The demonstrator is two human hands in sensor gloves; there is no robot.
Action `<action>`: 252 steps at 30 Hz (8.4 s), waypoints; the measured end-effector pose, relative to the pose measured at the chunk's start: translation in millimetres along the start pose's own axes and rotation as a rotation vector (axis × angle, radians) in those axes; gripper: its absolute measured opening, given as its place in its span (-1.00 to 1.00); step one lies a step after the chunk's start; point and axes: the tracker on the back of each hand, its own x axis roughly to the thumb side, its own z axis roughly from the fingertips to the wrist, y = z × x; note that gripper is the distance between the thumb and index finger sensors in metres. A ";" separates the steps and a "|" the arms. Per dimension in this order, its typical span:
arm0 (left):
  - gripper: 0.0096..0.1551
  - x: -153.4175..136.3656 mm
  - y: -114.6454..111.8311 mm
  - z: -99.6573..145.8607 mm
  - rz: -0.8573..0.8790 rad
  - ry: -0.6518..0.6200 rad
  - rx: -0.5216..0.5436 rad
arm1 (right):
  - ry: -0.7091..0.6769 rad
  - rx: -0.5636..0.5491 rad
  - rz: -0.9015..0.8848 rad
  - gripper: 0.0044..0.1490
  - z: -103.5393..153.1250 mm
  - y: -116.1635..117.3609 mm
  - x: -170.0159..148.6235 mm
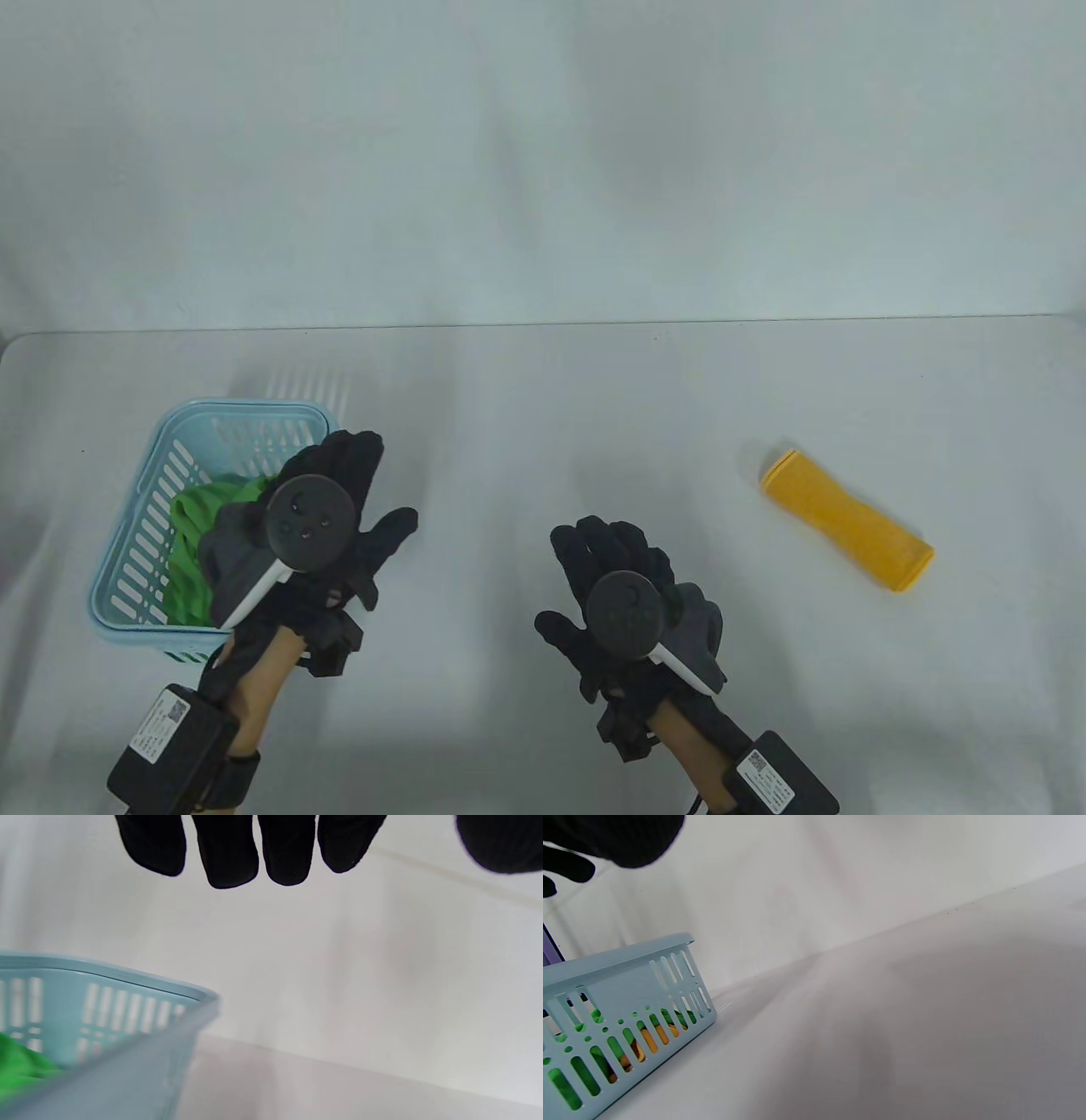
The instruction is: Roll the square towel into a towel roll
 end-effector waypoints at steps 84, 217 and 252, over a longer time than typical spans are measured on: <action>-0.42 -50.3 85.3 -60.1 -0.077 0.337 0.104 | 0.157 0.037 -0.110 0.03 -11.8 -5.8 -35.7; 0.03 38.6 -95.0 11.0 0.507 -0.077 -0.127 | 0.066 -0.195 -0.485 -0.57 -54.3 -206.3 31.6; -0.42 92.2 -118.3 26.2 0.313 -0.341 -0.242 | -0.086 -0.268 -0.623 -0.59 -41.0 -281.4 72.4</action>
